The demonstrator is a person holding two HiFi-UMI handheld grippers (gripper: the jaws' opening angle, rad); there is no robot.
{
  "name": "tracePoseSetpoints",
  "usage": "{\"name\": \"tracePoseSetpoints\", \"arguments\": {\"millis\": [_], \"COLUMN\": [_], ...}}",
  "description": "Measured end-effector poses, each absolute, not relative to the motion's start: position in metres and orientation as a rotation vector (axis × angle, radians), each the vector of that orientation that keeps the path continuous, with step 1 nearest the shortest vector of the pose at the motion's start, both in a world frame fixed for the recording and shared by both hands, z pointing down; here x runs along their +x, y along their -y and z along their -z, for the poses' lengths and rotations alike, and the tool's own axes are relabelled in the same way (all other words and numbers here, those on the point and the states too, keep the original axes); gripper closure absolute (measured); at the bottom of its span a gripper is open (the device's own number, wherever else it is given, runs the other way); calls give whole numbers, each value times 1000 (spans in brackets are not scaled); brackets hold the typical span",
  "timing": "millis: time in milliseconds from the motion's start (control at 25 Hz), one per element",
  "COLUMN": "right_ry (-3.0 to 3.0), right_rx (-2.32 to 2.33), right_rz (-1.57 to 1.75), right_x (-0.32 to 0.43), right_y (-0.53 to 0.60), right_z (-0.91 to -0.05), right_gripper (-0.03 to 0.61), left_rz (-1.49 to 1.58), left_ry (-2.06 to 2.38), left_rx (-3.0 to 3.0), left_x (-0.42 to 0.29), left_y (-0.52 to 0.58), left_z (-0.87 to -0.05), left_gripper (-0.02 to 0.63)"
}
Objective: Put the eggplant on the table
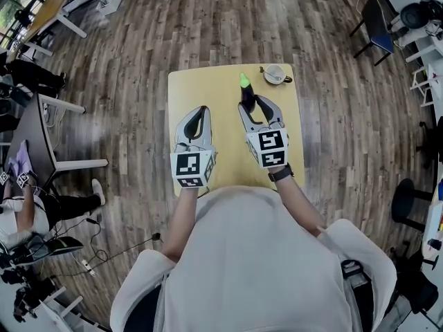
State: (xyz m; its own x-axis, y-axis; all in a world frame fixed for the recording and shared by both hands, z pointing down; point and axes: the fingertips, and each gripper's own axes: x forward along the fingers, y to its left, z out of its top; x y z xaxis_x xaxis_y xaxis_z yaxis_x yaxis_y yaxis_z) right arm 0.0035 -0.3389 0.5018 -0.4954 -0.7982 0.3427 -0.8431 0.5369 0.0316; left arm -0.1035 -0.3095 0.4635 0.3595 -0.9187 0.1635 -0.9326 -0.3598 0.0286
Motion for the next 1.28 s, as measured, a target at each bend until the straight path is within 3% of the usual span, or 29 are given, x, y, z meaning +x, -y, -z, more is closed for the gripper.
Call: {"name": "tracePoseSetpoints", "arguments": {"millis": [560, 1280], "right_ry": [2367, 2180], "right_rx": [1296, 1098], "right_rz": [-497, -420], "right_x": [9, -4], "right_y": [359, 375], "right_z": [-588, -689], "right_gripper": [391, 390], "left_rz": [-174, -156], "left_ry": [1681, 1648], "left_rx": [2507, 2534], "left_x": [-95, -93], "left_y": [317, 312], "left_z": [-468, -465], "left_gripper": [606, 606]}}
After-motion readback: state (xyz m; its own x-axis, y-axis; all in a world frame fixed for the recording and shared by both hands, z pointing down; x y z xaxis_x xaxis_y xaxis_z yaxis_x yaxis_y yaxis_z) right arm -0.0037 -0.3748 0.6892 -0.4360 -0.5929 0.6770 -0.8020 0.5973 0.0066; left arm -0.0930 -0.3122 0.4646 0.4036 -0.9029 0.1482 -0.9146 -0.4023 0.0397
